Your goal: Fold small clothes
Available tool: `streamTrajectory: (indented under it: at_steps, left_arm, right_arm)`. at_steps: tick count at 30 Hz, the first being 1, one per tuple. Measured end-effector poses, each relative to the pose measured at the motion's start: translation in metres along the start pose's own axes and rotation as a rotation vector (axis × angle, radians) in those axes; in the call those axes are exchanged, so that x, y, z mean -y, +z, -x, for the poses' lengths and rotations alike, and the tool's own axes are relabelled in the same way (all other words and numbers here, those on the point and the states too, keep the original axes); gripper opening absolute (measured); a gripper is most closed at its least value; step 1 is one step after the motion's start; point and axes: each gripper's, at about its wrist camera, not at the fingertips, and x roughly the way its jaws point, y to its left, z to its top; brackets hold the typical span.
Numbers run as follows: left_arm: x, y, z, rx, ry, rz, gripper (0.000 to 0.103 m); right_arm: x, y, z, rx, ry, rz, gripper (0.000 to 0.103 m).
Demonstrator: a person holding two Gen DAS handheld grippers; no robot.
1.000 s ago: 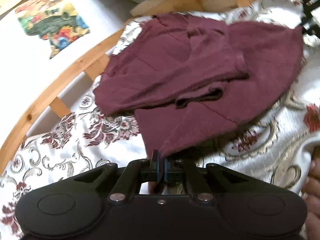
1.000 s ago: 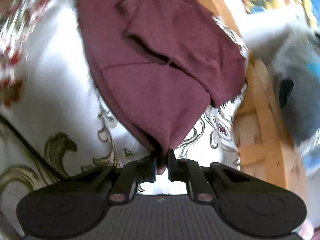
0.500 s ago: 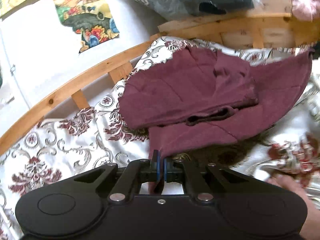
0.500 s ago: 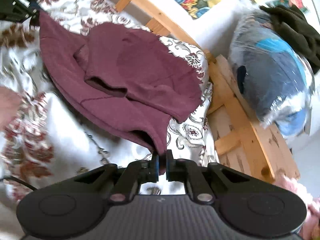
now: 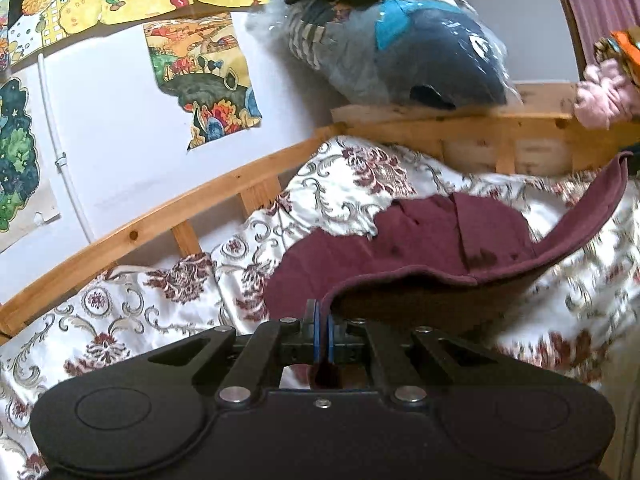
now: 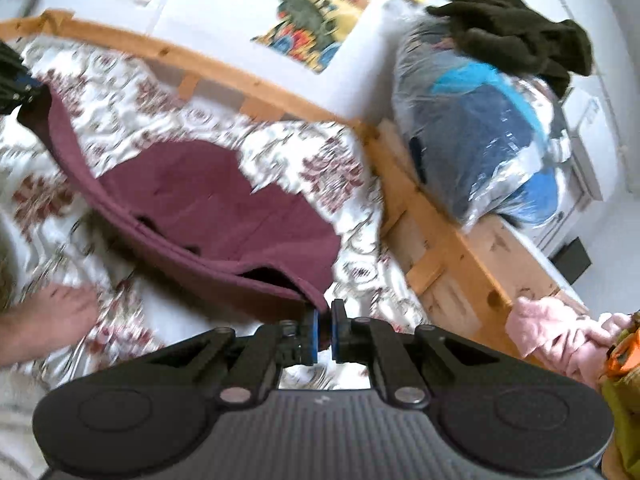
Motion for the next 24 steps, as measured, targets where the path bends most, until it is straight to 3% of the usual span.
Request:
streamTrajectory:
  at_steps: [6,12,18,24]
  left_arm:
    - [-0.020,0.044,-0.057,-0.068,0.036,0.056,0.004]
    - [-0.035,0.078,-0.133,-0.127,0.088,0.030,0.004]
    - [-0.052,0.093,-0.218,-0.215,0.105,0.061,0.004]
    - [-0.063,0.080,-0.295,-0.332,0.094,0.133,0.005]
  right_arm:
    - [0.020,0.029,-0.058,0.074,-0.057,-0.069,0.007]
    - [0.031,0.052,-0.135,0.109,-0.094,-0.161,0.007]
    - [0.029,0.064,-0.222,0.109,-0.107,-0.262,0.007]
    - [0.013,0.059,-0.289,0.052,-0.097,-0.300,0.007]
